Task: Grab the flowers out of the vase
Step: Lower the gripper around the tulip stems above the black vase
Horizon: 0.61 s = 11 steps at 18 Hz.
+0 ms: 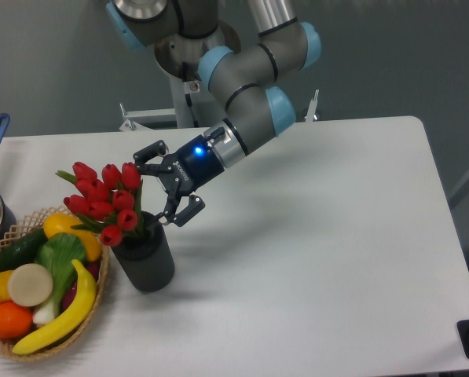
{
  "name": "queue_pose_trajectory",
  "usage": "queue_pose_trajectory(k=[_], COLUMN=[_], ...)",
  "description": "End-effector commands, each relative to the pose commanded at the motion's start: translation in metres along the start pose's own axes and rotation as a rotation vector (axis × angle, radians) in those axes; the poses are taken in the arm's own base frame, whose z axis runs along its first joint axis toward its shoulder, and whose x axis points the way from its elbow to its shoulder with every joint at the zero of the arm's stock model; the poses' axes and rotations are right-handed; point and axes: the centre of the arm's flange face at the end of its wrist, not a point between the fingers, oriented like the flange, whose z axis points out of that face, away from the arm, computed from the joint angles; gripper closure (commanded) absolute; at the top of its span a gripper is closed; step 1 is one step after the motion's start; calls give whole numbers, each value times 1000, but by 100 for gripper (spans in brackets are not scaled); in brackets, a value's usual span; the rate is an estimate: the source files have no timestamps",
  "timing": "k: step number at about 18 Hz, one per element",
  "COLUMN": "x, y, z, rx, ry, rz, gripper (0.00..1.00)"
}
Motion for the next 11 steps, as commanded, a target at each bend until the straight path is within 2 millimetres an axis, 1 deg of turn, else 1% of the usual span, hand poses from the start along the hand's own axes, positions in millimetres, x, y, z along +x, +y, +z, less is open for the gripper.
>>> queue_pose_trajectory(k=[1, 4, 5, 7, 8, 9, 11], x=[2, 2, 2, 1, -1, -2, -4], y=[0, -1, 0, 2, 5, 4, 8], z=[4, 7, 8, 7, 8, 8, 8], rx=[0, 0, -2, -4, -4, -5, -7], ry=[7, 15, 15, 15, 16, 16, 16], rz=[2, 3, 2, -3, -7, -6, -20], gripper=[21, 56, 63, 64, 66, 71, 75])
